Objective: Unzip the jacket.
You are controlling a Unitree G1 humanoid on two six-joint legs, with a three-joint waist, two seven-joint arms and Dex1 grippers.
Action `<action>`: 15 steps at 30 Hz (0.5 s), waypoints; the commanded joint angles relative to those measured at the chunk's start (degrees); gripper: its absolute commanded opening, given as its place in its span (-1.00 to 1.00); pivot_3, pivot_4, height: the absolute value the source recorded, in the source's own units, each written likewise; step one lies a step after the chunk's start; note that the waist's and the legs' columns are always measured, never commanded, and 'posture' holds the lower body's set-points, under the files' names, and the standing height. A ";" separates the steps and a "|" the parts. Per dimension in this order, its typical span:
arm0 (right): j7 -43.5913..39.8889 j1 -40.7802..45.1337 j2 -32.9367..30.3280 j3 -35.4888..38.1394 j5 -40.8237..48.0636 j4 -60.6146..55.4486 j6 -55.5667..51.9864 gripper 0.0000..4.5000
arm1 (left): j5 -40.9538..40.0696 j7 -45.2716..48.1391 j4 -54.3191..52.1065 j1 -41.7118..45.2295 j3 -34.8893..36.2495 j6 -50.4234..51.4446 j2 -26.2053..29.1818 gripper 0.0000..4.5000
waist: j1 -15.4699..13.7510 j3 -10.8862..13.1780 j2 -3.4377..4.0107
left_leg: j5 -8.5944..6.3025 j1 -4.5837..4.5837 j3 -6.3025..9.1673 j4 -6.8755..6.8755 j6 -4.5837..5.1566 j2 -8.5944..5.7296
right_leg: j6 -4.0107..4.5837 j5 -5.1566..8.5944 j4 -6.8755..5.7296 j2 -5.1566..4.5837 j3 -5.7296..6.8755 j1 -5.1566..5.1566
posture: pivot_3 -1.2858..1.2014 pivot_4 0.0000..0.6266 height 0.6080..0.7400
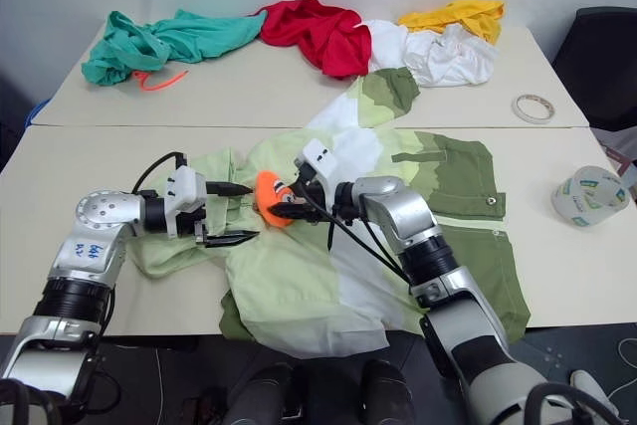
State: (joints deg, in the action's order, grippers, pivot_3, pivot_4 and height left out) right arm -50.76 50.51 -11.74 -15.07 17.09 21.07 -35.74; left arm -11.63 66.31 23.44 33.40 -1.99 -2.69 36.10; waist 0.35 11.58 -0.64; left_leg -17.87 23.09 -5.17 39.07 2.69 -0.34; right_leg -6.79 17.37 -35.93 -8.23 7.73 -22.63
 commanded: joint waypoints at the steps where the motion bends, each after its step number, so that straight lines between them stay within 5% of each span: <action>1: -3.59 -0.09 -2.25 2.45 1.30 -2.11 1.21 -0.33 | 4.04 -1.29 4.91 1.20 -2.32 -3.29 -0.69 1.00 | 0.09 0.00 0.00 | 0.00 0.00 0.00 0.00 0.00 0.00 | 0.00 0.00 -0.01 0.00 0.00 -0.01 | 0.03 -0.52 1.00; 6: -4.72 -4.15 -11.10 7.55 1.42 -7.65 2.69 -1.00 | 6.95 -3.86 7.57 -0.06 -4.17 -0.36 -1.12 1.00 | -0.23 -0.03 -0.02 | 0.00 -0.01 0.02 0.02 0.02 -0.03 | 0.00 0.00 -0.02 -0.05 0.01 0.03 | 0.03 -0.52 1.00; 15: -2.08 -16.91 -30.63 23.91 2.87 -10.95 4.48 -1.00 | 7.16 -11.38 4.15 -9.84 -2.83 6.95 0.18 1.00 | -0.39 -0.34 0.50 | -0.01 -0.61 -0.13 -0.17 0.06 -0.04 | -0.01 -0.01 0.06 -0.18 -0.05 0.48 | 0.03 -0.52 1.00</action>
State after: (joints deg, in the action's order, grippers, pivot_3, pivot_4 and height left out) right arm -55.55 34.11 -35.43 -0.89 21.65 9.19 -32.52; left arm -8.70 56.97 22.57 28.84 -4.46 0.06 33.67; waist -0.04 11.24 -0.14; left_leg -17.89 22.31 -5.29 38.88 2.76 -0.38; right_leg -6.80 17.37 -35.85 -8.44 7.69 -21.97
